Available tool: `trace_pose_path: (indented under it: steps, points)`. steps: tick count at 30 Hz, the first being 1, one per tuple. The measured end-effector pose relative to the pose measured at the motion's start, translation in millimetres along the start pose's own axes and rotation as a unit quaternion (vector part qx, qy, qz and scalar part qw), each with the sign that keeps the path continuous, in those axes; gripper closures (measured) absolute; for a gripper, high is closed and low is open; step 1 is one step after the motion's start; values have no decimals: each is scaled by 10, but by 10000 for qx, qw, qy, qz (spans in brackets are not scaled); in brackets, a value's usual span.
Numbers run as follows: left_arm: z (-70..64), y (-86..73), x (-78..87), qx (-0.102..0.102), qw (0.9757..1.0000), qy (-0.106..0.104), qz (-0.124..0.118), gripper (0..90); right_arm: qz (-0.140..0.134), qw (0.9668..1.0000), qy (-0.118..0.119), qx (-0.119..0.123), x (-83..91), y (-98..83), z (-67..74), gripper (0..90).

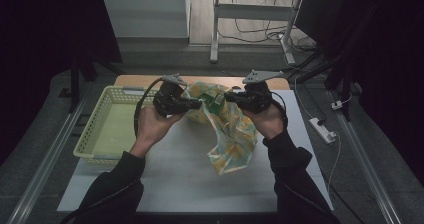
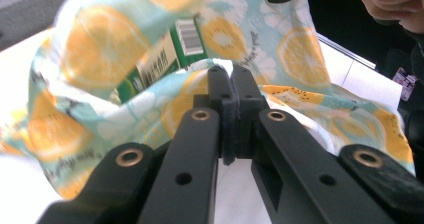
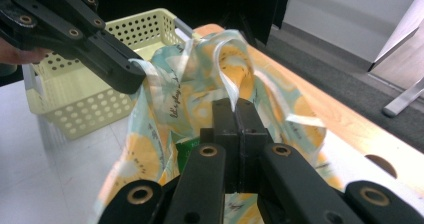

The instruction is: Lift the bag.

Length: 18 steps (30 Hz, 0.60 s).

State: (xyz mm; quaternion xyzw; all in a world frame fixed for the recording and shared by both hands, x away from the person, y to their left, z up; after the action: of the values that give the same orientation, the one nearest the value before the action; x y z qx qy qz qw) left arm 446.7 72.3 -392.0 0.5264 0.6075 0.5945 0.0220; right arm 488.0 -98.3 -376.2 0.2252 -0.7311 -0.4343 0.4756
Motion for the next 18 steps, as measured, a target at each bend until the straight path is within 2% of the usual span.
trace_pose_path:
  steps: [10,12,15,18]
  points:
    - [-64,329,321,-131,9997,61,-209,898,-133,9996,-152,180,190,296,-38,894]
    - [-74,387,379,-102,9995,6,-295,898,-162,9995,-165,205,218,347,-39,894]
    - [-89,453,449,-117,9992,11,-376,898,-252,9993,-176,196,266,425,-39,894]
    - [-108,511,513,-151,9990,51,-428,898,-216,9992,-209,252,287,478,-41,894]
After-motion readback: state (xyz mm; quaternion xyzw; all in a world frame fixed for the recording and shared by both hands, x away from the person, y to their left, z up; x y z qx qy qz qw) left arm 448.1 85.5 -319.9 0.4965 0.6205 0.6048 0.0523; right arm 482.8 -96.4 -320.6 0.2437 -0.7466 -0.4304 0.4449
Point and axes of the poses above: each handheld gripper's, and its own axes: x roughly backward along the jaws, y roughly out of its top, z roughly to its left, the point moved 7 cm from there along -x, roughly forward along the jaws, and after that the axes turned 9 degrees about x, right-handed, at the moved point
